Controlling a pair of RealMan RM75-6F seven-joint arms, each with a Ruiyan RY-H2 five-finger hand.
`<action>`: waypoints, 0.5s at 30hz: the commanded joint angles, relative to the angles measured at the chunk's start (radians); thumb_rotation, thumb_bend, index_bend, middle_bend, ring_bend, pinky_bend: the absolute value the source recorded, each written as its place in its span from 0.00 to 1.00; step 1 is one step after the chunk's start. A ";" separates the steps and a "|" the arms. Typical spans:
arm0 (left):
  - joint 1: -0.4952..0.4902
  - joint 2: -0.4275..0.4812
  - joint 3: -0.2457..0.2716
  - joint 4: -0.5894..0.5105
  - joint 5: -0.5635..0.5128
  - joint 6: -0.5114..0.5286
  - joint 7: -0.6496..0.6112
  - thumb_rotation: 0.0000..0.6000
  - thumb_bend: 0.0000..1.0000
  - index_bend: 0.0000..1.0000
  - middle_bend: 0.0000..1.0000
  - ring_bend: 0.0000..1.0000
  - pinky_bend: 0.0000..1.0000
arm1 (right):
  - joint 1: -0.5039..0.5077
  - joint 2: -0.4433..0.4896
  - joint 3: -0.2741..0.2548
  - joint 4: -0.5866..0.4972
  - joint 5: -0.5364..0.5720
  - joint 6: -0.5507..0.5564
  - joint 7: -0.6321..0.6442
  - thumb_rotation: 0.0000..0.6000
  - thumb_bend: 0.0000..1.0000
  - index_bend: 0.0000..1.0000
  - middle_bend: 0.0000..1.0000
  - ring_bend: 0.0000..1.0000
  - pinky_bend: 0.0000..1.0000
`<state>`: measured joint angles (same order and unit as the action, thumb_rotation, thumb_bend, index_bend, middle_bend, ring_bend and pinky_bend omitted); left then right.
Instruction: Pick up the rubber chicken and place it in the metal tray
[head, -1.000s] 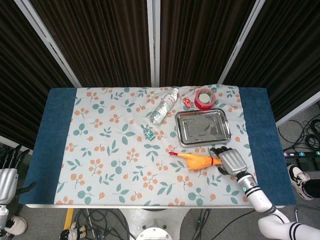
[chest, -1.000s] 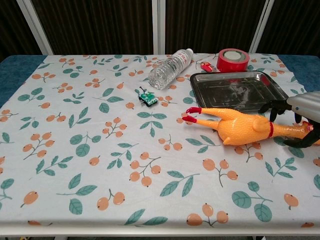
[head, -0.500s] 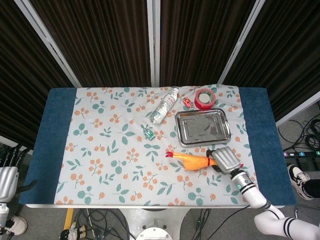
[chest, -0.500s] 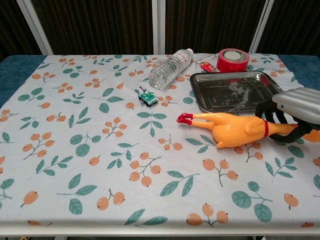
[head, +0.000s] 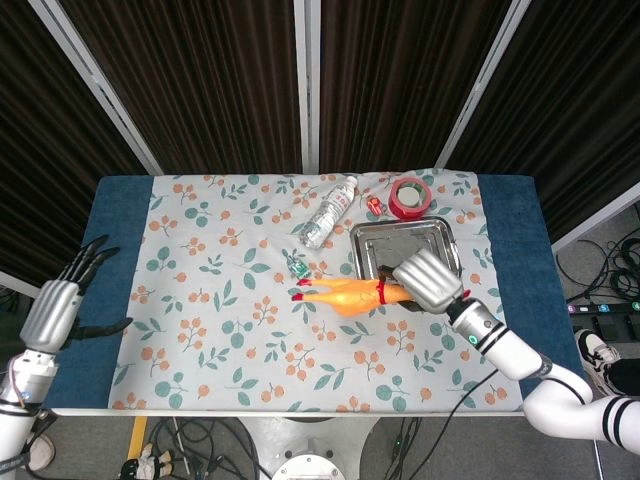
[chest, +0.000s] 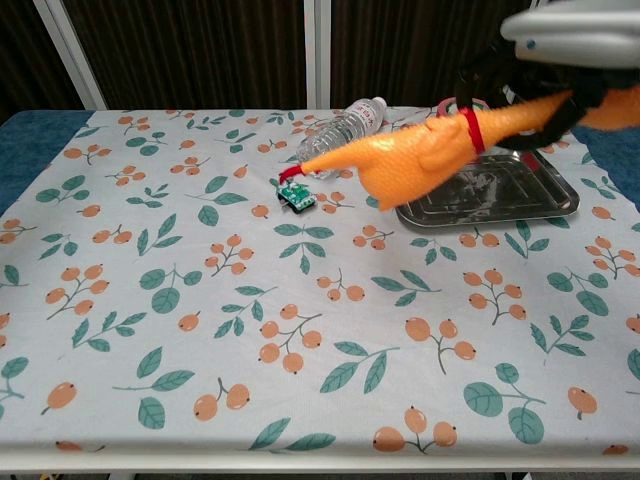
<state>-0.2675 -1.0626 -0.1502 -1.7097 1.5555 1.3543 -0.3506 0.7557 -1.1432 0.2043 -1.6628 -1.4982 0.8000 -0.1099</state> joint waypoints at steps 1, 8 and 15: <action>-0.061 0.004 -0.040 -0.050 -0.020 -0.061 -0.015 1.00 0.09 0.17 0.13 0.08 0.17 | 0.112 0.060 0.084 -0.086 0.115 -0.120 -0.066 1.00 0.40 0.92 0.79 0.79 1.00; -0.164 0.029 -0.087 -0.159 -0.145 -0.224 -0.060 1.00 0.05 0.15 0.12 0.08 0.17 | 0.313 0.040 0.144 -0.128 0.422 -0.217 -0.252 1.00 0.40 0.92 0.79 0.79 1.00; -0.224 0.012 -0.119 -0.234 -0.237 -0.262 0.073 1.00 0.03 0.15 0.12 0.08 0.17 | 0.500 -0.016 0.121 -0.157 0.745 -0.136 -0.414 1.00 0.40 0.92 0.79 0.79 1.00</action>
<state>-0.4648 -1.0425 -0.2547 -1.9165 1.3471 1.1108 -0.3116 1.1511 -1.1265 0.3300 -1.7989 -0.8870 0.6309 -0.4301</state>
